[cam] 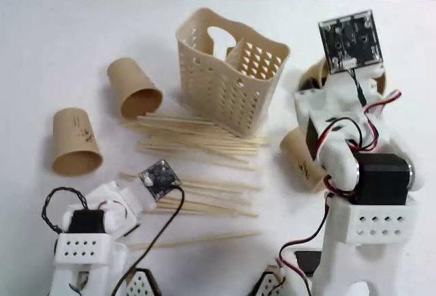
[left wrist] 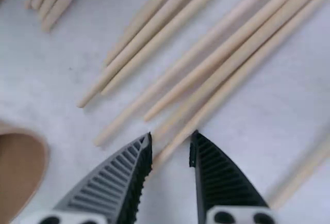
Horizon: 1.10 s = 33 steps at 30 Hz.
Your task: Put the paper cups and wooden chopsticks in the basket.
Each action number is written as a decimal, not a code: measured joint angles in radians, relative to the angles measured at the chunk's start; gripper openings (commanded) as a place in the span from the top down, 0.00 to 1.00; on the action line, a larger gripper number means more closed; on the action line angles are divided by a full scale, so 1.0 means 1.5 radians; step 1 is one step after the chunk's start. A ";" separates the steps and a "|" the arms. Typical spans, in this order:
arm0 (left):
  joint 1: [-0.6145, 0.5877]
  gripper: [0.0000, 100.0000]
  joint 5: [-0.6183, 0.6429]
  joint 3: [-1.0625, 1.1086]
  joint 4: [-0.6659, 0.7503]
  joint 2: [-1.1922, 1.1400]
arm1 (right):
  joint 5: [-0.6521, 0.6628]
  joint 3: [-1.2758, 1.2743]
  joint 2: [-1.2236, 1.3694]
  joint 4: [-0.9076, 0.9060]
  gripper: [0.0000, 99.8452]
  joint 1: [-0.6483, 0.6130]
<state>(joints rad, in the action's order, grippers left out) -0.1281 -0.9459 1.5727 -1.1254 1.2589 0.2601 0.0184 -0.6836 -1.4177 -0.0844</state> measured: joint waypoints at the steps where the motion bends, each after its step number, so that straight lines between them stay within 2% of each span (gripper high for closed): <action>1: 0.000 0.85 0.000 0.000 0.000 0.000 | -0.008 0.026 0.010 0.000 0.98 -0.015; 8: -0.001 0.85 0.002 0.000 0.000 0.000 | -0.018 0.149 0.085 0.000 0.98 -0.113; 16: -0.001 0.85 0.002 0.000 0.000 0.000 | -0.018 0.171 0.236 0.066 0.98 -0.115; 33: -0.001 0.85 0.002 0.000 0.000 0.000 | 0.025 0.171 0.369 0.090 0.98 -0.161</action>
<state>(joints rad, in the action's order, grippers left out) -0.1297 -0.9429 1.5727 -1.1254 1.2589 0.2969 0.2746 -0.1297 -1.2827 -0.3253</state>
